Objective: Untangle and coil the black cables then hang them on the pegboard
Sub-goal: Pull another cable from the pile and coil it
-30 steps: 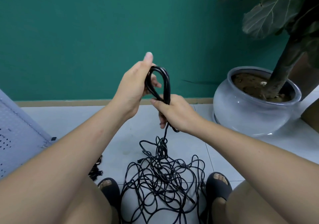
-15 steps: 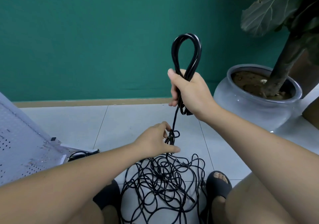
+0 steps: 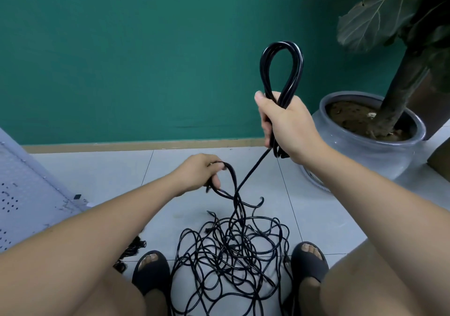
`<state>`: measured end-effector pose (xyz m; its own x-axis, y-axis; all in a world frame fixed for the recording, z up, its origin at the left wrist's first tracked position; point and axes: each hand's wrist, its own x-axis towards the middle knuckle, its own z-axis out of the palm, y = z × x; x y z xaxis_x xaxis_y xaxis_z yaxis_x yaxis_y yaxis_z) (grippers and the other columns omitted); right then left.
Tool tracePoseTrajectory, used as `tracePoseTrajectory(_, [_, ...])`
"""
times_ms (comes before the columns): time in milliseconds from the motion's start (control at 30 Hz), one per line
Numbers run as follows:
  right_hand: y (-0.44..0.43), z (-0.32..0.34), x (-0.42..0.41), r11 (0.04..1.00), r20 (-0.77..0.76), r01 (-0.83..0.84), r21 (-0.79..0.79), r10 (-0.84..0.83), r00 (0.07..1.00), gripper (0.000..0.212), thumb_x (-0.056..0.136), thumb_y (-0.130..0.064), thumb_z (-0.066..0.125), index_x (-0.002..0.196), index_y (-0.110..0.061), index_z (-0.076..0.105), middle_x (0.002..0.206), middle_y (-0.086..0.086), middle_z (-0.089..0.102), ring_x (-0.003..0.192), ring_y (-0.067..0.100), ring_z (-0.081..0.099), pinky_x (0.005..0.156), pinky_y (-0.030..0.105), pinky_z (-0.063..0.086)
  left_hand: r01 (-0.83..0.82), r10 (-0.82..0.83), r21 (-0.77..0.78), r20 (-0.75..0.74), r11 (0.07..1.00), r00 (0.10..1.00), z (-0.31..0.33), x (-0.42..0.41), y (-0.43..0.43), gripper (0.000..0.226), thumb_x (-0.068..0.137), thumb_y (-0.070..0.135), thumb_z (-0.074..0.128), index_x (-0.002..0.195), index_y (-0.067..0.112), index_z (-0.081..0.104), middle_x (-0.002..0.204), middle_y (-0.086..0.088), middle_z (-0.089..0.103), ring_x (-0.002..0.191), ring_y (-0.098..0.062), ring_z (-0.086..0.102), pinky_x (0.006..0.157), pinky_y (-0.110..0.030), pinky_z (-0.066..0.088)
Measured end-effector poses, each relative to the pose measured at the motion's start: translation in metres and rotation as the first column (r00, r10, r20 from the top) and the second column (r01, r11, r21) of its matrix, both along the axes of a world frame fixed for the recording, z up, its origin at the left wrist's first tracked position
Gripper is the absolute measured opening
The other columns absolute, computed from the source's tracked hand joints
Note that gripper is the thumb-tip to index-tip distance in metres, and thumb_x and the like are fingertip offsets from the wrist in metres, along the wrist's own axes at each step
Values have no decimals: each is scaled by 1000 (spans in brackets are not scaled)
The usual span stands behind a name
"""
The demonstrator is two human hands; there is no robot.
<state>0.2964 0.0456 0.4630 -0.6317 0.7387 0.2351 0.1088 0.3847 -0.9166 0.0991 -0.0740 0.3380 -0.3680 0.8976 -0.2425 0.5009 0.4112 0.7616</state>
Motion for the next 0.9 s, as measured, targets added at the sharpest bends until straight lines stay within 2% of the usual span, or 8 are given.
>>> tracePoseTrajectory(167, [2,-1,6,1000,38,-11,17,10,999,51,108,-40,54,77,-1,41,60,12,43,48,27,51,56,36,48,-222,202,-61,-244,973,949,-9,-38,-3,22,111,24,49,107,17,69,71,-3,78,67,-16,77,64,-29,51])
tracePoseTrajectory(267, [1,-1,7,1000,39,-11,4,11,999,51,108,-39,54,77,0,40,61,12,42,50,28,49,55,33,48,-283,187,-171,-430,944,883,-15,-56,-9,18,106,29,59,118,19,68,98,-2,79,82,-20,78,78,-32,59])
tracePoseTrajectory(333, [-2,-2,6,1000,46,-12,-4,12,999,50,109,-39,54,76,-3,41,61,11,43,49,27,51,54,32,47,-246,94,-231,-522,941,848,-15,-55,-10,36,100,34,70,134,22,63,123,-1,70,105,-23,69,85,-34,56])
tracePoseTrajectory(533, [-19,-10,-5,998,95,-57,24,55,994,49,110,-39,55,73,-10,43,59,9,45,44,26,56,53,31,46,24,-48,-90,-283,996,958,2,3,-4,41,98,14,69,137,25,63,129,3,69,113,-16,66,101,-34,54])
tracePoseTrajectory(667, [-24,-11,-11,996,66,-82,-21,83,994,51,109,-39,55,75,-5,42,60,12,44,44,27,53,52,30,45,139,-141,78,12,987,990,13,53,-5,47,94,3,62,129,34,65,132,13,70,123,3,63,101,-20,55])
tracePoseTrajectory(733, [-24,-11,-12,995,47,-79,-56,82,996,52,109,-40,55,76,-3,42,58,10,45,43,28,53,56,34,45,159,-176,118,150,980,973,16,74,-5,36,101,8,63,129,31,67,132,15,72,123,6,63,104,-15,50])
tracePoseTrajectory(800, [-24,-11,-12,995,7,-65,-80,66,998,52,110,-40,55,77,-2,42,58,9,46,42,27,53,57,35,45,122,-157,153,241,981,958,12,87,-4,20,109,20,58,126,24,69,127,10,76,123,0,66,111,-23,46])
tracePoseTrajectory(900, [-23,-10,-13,994,-99,13,-110,-24,995,52,110,-37,55,79,2,43,62,13,45,45,27,49,51,31,44,66,-113,158,309,985,944,8,95,-7,29,115,32,47,119,15,70,118,4,79,118,-4,70,116,-34,46])
